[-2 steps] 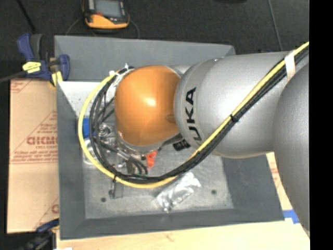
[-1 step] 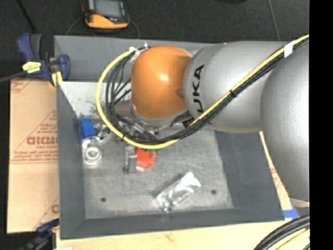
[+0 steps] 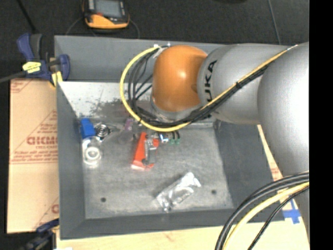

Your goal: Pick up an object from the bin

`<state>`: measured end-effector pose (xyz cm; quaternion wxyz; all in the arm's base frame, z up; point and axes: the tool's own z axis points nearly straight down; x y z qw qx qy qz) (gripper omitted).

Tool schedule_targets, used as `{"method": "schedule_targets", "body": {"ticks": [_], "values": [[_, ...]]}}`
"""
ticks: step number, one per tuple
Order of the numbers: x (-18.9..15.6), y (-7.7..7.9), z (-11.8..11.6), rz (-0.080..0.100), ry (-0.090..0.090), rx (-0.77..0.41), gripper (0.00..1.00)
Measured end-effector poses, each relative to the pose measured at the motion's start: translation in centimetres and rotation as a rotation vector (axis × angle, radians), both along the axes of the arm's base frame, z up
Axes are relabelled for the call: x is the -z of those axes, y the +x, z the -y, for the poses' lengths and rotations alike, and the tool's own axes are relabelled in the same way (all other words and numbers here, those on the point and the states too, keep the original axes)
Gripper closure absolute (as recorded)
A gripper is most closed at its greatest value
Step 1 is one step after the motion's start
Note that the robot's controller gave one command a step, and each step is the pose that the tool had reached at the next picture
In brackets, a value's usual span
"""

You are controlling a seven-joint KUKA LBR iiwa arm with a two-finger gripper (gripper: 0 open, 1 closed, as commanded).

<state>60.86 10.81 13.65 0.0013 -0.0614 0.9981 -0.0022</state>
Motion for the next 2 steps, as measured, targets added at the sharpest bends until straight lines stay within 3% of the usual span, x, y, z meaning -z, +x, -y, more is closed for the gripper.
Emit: {"method": "schedule_targets", "body": {"ticks": [1, 2], "values": [[6.68, -0.10, 2.27, -0.003, 0.003, -0.629, 0.00], [6.50, -0.01, 2.14, -0.001, 0.005, -0.624, 1.00]]}}
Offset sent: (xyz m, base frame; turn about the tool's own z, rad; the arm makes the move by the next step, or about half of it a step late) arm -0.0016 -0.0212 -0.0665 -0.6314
